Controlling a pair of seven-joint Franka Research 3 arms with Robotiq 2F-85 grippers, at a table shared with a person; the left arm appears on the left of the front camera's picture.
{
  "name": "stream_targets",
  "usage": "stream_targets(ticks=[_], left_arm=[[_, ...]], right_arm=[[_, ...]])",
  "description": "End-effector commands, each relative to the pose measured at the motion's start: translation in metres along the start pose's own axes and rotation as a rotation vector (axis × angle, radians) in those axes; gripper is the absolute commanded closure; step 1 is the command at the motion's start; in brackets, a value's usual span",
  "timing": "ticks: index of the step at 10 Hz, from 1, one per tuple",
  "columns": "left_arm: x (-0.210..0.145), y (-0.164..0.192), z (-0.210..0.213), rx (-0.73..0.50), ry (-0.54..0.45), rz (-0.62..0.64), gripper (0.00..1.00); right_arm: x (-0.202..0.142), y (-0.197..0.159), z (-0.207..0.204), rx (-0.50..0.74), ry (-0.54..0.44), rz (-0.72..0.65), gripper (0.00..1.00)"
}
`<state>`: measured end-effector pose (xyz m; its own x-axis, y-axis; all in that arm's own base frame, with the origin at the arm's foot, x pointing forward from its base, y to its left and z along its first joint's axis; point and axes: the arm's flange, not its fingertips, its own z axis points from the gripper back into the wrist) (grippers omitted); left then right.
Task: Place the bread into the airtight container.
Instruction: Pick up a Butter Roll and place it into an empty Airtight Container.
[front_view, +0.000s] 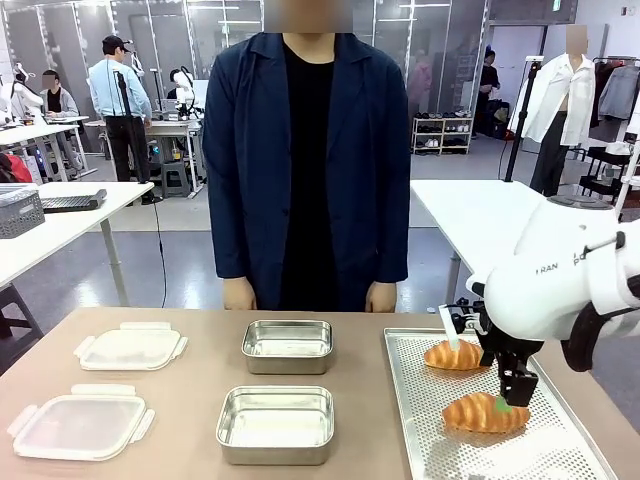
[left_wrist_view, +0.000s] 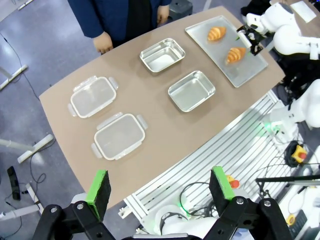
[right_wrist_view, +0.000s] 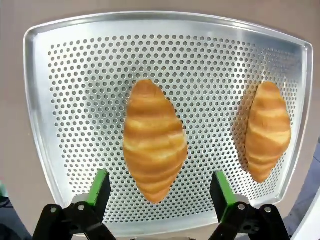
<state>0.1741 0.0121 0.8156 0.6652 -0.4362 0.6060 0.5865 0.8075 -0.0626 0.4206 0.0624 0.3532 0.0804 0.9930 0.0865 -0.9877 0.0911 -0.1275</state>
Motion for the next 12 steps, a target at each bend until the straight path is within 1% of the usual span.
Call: stream_targets(ticks=[1,4,9,10,11,12], left_arm=[[0.001,-0.002,0.002,-0.004,-0.001,-0.009,0.0],[0.001,-0.002,0.002,-0.004,-0.001,-0.009,0.0],[0.001,-0.002,0.002,-0.004,-0.001,-0.009,0.0],[0.001,-0.002,0.002,-0.004,-0.001,-0.009,0.0],[0.001,-0.002,0.002,-0.004,-0.001,-0.009,0.0],[0.001,-0.002,0.002,-0.004,-0.001,-0.009,0.0]], right_arm=[[0.004,-0.012,-0.013,0.005,-0.003,0.02,0.0],[0.002,-0.016,-0.033,0.042,-0.003,-0.016,0.0],[0.002,-0.019,-0.062,0.081,-0.019,-0.037,0.0],[0.0,-0.019,-0.065,0.093,-0.016,-0.034,0.04],[-0.002,-0.02,-0.065,0.093,-0.012,-0.033,0.16],[-0.003,-0.021,-0.065,0.097,-0.006,-0.033,0.24]])
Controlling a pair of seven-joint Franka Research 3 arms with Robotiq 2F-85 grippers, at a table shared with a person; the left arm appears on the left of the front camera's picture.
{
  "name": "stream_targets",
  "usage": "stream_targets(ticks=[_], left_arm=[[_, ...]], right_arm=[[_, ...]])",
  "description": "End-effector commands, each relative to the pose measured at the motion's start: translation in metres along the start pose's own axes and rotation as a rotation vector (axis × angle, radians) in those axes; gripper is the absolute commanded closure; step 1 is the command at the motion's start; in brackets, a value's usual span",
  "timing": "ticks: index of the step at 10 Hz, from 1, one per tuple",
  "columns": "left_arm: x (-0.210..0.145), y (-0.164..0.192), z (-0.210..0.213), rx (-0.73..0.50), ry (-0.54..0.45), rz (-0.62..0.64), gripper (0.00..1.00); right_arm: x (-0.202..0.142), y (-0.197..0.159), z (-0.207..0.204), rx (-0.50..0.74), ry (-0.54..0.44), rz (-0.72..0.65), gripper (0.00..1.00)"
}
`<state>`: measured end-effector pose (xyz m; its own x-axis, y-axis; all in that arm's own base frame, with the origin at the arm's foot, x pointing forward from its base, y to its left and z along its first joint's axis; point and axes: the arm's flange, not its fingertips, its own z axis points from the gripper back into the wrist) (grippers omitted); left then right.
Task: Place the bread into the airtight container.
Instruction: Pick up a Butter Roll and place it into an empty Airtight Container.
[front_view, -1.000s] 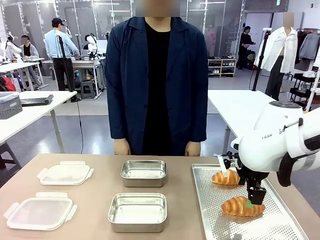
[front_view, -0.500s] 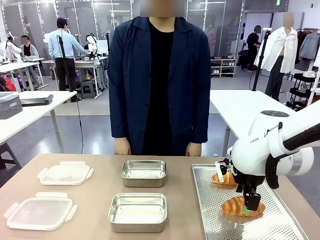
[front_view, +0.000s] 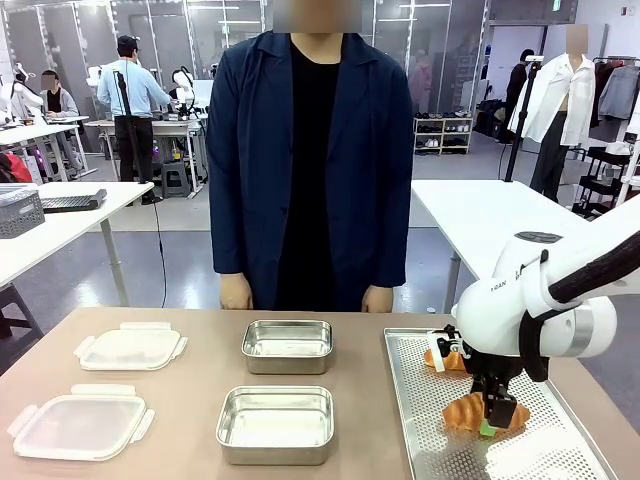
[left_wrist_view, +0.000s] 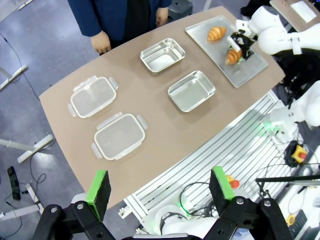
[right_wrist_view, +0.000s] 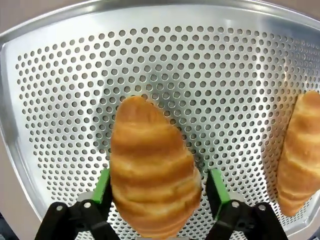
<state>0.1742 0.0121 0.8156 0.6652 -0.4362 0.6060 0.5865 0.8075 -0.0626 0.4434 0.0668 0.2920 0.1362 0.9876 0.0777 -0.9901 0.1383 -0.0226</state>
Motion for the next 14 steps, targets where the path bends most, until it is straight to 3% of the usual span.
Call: stream_targets(ticks=[1,4,6,10,12,14], left_arm=[[0.001,-0.002,0.002,-0.004,-0.001,-0.009,0.0],[0.001,-0.002,0.002,-0.004,-0.001,-0.009,0.0],[0.001,-0.002,0.002,-0.004,-0.001,-0.009,0.0],[0.001,-0.002,0.002,-0.004,-0.001,-0.009,0.0],[0.001,-0.002,0.002,-0.004,-0.001,-0.009,0.0],[0.001,-0.002,0.002,-0.004,-0.001,-0.009,0.0]], right_arm=[[-0.004,-0.007,0.001,0.002,-0.016,0.018,0.36],[0.0,-0.005,0.01,0.013,0.0,0.026,0.63],[0.019,0.004,0.05,0.024,0.005,0.009,0.64],[0.117,0.03,0.15,-0.014,0.017,-0.11,0.64],[0.196,0.047,0.157,-0.047,0.019,-0.118,0.64],[0.263,0.055,0.132,-0.06,0.013,-0.15,0.64]])
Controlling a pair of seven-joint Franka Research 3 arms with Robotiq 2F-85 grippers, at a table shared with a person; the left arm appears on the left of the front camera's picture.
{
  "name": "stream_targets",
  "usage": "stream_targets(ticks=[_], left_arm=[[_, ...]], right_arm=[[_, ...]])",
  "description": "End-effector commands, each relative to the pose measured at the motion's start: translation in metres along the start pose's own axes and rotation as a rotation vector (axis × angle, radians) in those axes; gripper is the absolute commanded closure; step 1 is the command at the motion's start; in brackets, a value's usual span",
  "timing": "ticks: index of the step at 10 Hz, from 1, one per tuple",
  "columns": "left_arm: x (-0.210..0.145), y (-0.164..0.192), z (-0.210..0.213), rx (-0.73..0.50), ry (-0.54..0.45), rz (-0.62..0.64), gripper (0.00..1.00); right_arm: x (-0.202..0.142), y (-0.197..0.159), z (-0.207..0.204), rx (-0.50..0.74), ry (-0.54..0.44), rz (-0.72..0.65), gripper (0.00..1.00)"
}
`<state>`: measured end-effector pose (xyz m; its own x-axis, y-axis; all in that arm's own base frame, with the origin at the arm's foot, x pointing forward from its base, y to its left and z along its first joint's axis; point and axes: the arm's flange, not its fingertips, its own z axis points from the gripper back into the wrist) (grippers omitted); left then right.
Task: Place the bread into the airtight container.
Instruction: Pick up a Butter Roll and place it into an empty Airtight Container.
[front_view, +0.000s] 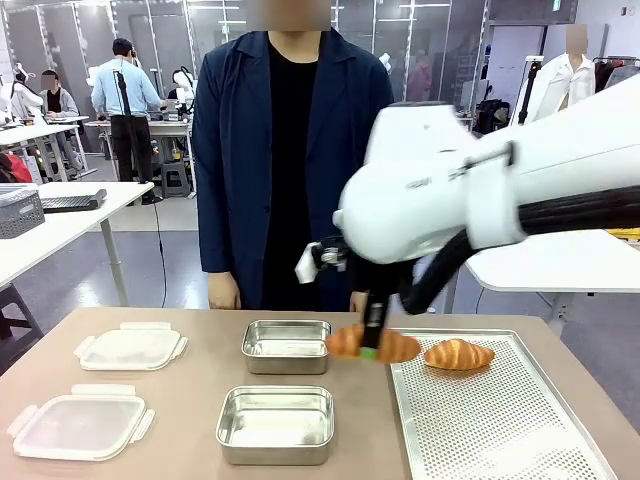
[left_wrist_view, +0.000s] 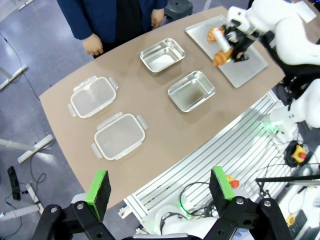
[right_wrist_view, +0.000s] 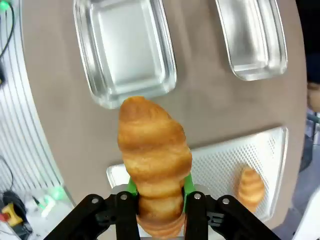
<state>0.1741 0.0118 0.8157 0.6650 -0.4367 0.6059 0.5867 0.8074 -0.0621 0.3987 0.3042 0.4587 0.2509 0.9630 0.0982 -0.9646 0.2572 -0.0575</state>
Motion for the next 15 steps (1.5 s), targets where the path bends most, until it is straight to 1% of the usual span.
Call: stream_targets(ticks=[1,2,3,5,7,9,10,11,12,13,15], left_arm=[[0.001,-0.001,0.002,-0.004,-0.001,-0.009,0.0],[0.001,-0.001,0.002,-0.004,-0.001,-0.009,0.0],[0.001,-0.001,0.002,-0.004,-0.001,-0.009,0.0],[0.001,-0.001,0.002,-0.004,-0.001,-0.009,0.0],[0.001,-0.001,0.002,-0.004,-0.001,-0.009,0.0],[0.001,-0.001,0.002,-0.004,-0.001,-0.009,0.0],[0.001,-0.001,0.002,-0.004,-0.001,-0.009,0.0],[0.001,-0.001,0.002,-0.004,-0.001,-0.009,0.0],[0.001,-0.001,0.002,-0.004,-0.001,-0.009,0.0],[0.001,-0.001,0.002,-0.004,-0.001,-0.009,0.0],[0.001,-0.001,0.002,-0.004,-0.001,-0.009,0.0]], right_arm=[[0.049,-0.005,-0.033,-0.017,0.027,-0.031,0.64],[0.074,0.002,-0.045,-0.035,0.015,-0.041,0.64],[0.091,0.008,-0.055,-0.032,0.004,-0.056,0.64],[0.112,0.022,-0.082,-0.007,0.042,-0.05,0.64],[0.124,0.034,-0.1,-0.02,0.048,-0.053,0.64],[0.124,0.04,-0.108,-0.008,0.047,-0.032,0.64],[0.121,0.042,-0.113,0.021,0.062,-0.013,0.64],[0.121,0.043,-0.118,0.027,0.064,0.009,0.38],[0.121,0.042,-0.116,0.028,0.047,0.02,0.28],[0.121,0.041,-0.114,0.026,0.039,0.015,0.01],[0.121,0.042,-0.115,0.033,0.045,0.037,0.0]])
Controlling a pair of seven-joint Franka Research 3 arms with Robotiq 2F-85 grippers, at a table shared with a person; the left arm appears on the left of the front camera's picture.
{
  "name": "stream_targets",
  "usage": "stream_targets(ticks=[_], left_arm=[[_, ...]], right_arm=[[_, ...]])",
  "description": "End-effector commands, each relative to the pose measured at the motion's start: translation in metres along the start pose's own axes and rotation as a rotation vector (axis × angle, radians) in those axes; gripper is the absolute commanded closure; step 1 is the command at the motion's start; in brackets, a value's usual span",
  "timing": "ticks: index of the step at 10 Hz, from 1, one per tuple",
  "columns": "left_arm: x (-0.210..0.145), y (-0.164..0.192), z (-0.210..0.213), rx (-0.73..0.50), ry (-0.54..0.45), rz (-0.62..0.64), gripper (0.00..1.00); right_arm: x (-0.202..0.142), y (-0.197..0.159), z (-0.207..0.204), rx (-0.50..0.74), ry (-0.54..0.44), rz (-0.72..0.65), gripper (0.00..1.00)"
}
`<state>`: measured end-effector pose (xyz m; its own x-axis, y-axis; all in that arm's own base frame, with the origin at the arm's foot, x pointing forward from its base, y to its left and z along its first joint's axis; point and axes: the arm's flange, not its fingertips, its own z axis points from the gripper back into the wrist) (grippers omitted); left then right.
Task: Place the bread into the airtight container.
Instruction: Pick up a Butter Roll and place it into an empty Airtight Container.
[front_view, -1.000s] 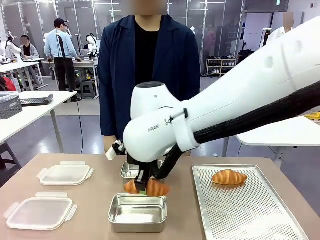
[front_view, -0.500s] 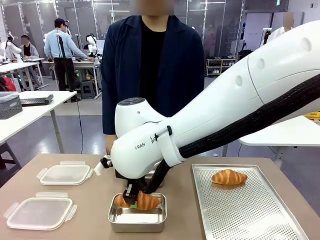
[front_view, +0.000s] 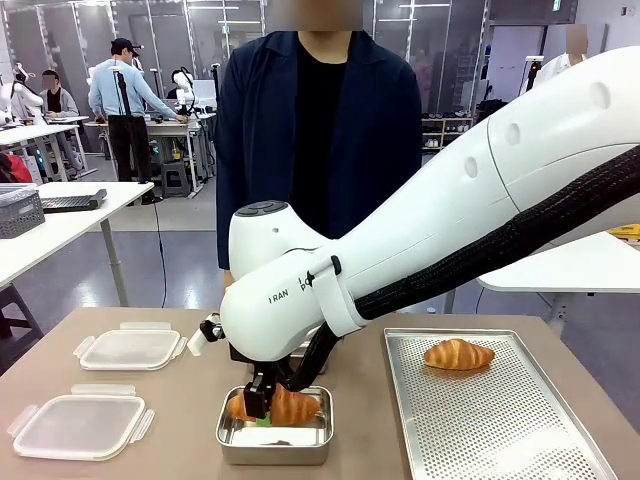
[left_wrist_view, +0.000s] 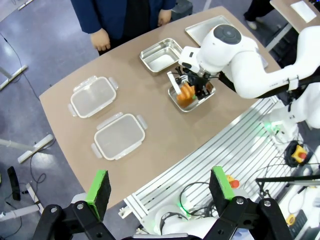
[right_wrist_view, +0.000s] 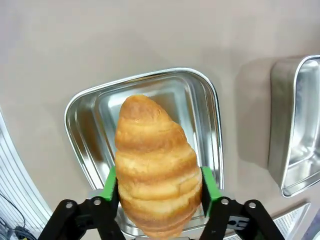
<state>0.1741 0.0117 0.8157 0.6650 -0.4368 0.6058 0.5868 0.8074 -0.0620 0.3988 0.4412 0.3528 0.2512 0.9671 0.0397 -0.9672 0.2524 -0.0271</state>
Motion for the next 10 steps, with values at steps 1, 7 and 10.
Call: stream_targets(ticks=[1,7,10], left_arm=[[0.0009,-0.0012,0.0017,-0.004,-0.002,-0.009,0.0],[0.0009,-0.0012,0.0017,-0.004,-0.002,-0.009,0.0],[0.0009,-0.0012,0.0017,-0.004,-0.002,-0.009,0.0]], right_arm=[[-0.0018,0.0004,0.0018,0.008,-0.011,0.046,0.0],[0.0001,0.0002,0.0001,0.001,0.0,0.022,0.0],[0.0001,0.0002,0.0001,0.001,0.0,0.022,0.0]])
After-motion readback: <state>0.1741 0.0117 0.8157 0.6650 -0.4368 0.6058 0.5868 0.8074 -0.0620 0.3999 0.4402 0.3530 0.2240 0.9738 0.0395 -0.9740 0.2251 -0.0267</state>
